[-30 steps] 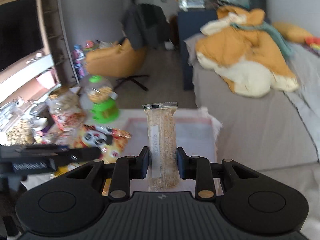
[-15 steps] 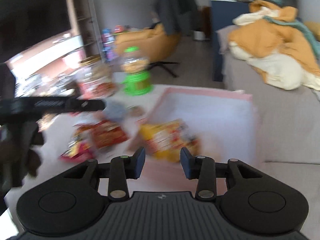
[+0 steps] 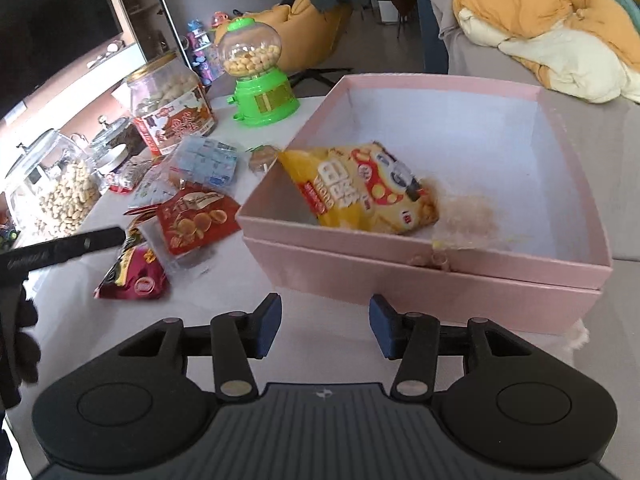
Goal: Organize snacks
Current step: 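Grasp a brown snack packet with the left tool while the right grasps a red quail-egg packet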
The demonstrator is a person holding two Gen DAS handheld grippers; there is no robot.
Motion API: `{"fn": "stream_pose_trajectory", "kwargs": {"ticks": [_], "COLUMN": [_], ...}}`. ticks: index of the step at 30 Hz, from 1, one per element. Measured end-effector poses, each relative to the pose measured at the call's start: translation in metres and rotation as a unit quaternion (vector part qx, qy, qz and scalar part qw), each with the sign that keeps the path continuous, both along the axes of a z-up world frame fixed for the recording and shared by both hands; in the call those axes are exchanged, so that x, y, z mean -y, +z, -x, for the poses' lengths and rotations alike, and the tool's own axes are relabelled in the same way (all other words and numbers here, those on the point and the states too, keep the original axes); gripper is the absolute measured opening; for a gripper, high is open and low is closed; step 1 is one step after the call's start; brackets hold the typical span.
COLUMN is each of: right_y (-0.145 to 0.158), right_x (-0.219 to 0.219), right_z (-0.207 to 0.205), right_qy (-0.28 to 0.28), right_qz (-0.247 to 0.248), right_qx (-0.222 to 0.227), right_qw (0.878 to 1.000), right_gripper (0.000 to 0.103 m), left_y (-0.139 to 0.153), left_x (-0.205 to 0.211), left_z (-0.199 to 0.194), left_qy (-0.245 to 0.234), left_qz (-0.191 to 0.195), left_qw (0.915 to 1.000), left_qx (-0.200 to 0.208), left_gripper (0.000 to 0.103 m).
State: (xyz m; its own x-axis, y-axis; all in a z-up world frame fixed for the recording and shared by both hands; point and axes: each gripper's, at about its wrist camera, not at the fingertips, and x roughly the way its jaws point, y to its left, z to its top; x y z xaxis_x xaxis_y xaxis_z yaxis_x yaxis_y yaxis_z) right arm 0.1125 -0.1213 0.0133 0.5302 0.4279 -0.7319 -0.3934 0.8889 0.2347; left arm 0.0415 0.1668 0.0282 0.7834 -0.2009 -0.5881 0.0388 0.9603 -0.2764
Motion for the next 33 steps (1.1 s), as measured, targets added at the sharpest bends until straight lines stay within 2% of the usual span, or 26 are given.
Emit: {"fn": "stream_pose_trajectory", "kwargs": {"ticks": [5,8,10,12,16,20,22,23,24,26,27,28,29,30,33], "right_y": [-0.005,0.007,0.017,0.020,0.009,0.001,0.002,0.003,0.005,0.008,0.010,0.012,0.013,0.012,0.008], "right_x": [-0.020,-0.040,-0.062,-0.082,-0.123,-0.157,-0.162,-0.159,-0.154,-0.134,-0.120,-0.107,-0.097,-0.086,-0.057], "right_z": [-0.017,-0.021,-0.024,-0.033,-0.068,-0.071,-0.056,-0.048,-0.039,-0.022,-0.013,-0.005,0.002,0.008,0.025], "right_qy": [-0.006,0.010,0.037,0.056,0.059,0.069,0.085,0.092,0.095,0.104,0.105,0.103,0.096,0.087,0.060], "right_qz": [0.004,-0.001,-0.016,-0.041,-0.074,-0.017,0.013,0.024,0.030,0.025,0.018,0.014,0.020,0.028,0.051], "right_qx": [-0.007,0.015,0.022,0.006,-0.050,-0.018,0.012,0.021,0.026,0.029,0.029,0.029,0.027,0.022,0.036], "right_qw": [1.000,1.000,0.999,0.998,0.994,0.997,0.996,0.995,0.995,0.994,0.994,0.994,0.995,0.996,0.996], "right_gripper": [0.049,0.050,0.062,0.070,0.071,0.070,0.062,0.062,0.056,0.054,0.046,0.031,0.022,0.018,0.018], "left_y": [0.006,0.007,0.005,0.002,-0.004,-0.009,-0.009,-0.009,-0.009,-0.008,-0.007,-0.006,-0.005,-0.004,-0.001], "left_x": [-0.008,-0.011,-0.009,-0.005,0.003,0.010,0.008,0.006,0.004,0.000,-0.001,-0.001,-0.001,0.000,0.004], "left_z": [-0.003,0.001,0.006,0.012,0.028,0.033,0.033,0.033,0.033,0.032,0.032,0.030,0.029,0.026,0.009], "left_qy": [0.027,0.026,0.019,0.010,-0.019,-0.046,-0.043,-0.038,-0.032,-0.018,-0.013,-0.008,-0.003,0.002,0.023], "left_qz": [0.029,0.031,0.029,0.028,0.033,0.023,0.018,0.020,0.020,0.020,0.020,0.022,0.025,0.027,0.035], "left_qw": [0.9990,0.9990,0.9994,0.9996,0.9992,0.9985,0.9987,0.9989,0.9992,0.9995,0.9996,0.9996,0.9996,0.9995,0.9991], "left_qx": [0.020,0.018,0.009,0.001,-0.012,-0.020,-0.018,-0.017,-0.016,-0.013,-0.013,-0.013,-0.013,-0.013,-0.013], "left_gripper": [0.035,0.035,0.035,0.035,0.035,0.035,0.033,0.033,0.033,0.033,0.033,0.033,0.033,0.033,0.033]}}
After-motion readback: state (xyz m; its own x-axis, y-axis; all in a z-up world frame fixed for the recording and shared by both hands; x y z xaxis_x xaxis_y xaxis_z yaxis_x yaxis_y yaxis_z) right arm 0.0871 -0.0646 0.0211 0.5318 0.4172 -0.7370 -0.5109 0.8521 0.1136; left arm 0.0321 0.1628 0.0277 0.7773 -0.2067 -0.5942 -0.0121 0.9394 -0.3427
